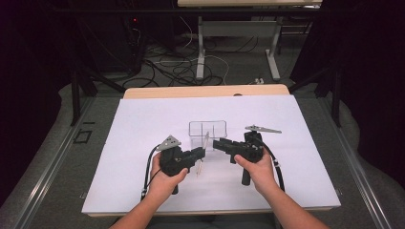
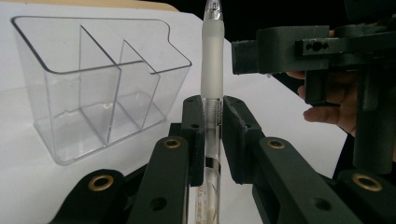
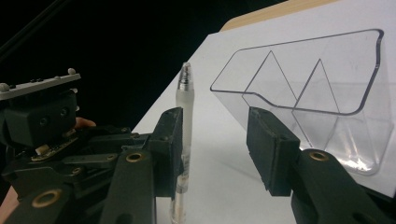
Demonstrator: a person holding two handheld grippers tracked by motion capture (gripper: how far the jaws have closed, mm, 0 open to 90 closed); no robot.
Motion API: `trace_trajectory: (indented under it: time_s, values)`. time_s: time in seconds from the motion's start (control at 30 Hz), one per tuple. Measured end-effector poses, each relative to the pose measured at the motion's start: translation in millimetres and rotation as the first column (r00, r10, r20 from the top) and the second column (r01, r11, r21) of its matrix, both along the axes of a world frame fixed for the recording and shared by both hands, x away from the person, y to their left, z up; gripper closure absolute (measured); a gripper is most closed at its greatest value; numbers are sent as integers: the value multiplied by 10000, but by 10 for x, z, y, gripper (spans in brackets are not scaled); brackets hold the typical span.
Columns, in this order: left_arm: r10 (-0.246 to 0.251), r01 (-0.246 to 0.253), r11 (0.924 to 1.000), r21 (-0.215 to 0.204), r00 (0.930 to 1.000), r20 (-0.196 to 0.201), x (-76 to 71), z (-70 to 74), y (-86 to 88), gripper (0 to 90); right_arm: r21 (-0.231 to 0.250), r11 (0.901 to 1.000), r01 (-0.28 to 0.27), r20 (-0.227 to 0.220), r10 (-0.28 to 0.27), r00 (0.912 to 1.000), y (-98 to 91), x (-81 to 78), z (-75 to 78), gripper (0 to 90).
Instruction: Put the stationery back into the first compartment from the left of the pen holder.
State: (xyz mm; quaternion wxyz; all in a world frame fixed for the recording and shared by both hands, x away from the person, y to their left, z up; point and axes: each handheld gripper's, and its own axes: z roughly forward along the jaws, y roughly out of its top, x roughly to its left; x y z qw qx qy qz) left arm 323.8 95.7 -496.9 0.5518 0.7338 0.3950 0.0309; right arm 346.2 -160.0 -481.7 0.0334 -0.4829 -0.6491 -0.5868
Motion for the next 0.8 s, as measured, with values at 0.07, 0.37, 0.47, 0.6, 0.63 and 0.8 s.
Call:
trace_trajectory:
  time_s: [0.07,0.37,0.47,0.6,0.63,0.8]
  values:
    - [-70,71,10000,61,10000,-9,-4,-21,-29,797,28,10000,-24,-88,25,10000,4,-5,-23,562]
    - [-581,586,9979,285,9982,-171,-34,-85,-140,797,193,9998,-77,-389,84,9992,40,-24,-54,617]
    - [-692,697,9971,307,9975,-175,-49,-95,-173,797,184,9998,-7,-538,17,9986,66,-22,-66,635]
    - [-837,843,9958,349,9963,-172,-69,-102,-207,797,177,9998,-52,-706,64,9975,89,-21,-98,670]
    - [-857,862,9956,365,9962,-161,-73,-102,-213,797,182,9998,-127,-809,142,9966,88,-24,-104,681]
    - [-933,937,9950,343,9956,-127,-81,-98,-228,797,263,9996,-142,-1133,171,9934,103,-23,-121,717]
